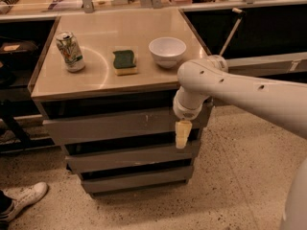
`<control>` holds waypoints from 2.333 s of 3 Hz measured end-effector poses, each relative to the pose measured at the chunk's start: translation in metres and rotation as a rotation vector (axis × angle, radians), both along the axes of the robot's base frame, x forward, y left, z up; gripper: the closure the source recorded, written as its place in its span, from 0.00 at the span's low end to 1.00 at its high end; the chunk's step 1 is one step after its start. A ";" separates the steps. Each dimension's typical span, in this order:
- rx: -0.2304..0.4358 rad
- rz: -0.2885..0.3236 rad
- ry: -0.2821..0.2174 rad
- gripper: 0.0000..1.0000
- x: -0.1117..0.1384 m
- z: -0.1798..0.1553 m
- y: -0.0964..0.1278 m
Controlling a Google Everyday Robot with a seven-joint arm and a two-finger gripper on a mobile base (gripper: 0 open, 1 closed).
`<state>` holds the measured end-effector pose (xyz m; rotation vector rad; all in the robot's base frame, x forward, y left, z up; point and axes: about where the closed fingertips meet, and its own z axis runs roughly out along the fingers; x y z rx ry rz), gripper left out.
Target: Open top drawer
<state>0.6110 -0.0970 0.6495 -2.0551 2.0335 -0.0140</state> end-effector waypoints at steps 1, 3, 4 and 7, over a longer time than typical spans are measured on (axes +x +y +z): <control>-0.022 -0.004 0.049 0.00 -0.008 -0.019 -0.011; -0.034 -0.013 0.073 0.00 -0.017 -0.020 -0.019; -0.055 -0.062 0.109 0.00 -0.060 0.003 -0.043; -0.058 -0.083 0.115 0.00 -0.080 0.027 -0.049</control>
Offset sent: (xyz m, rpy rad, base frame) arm -0.0564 -0.0559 -0.0144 -0.0777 0.1387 -0.0461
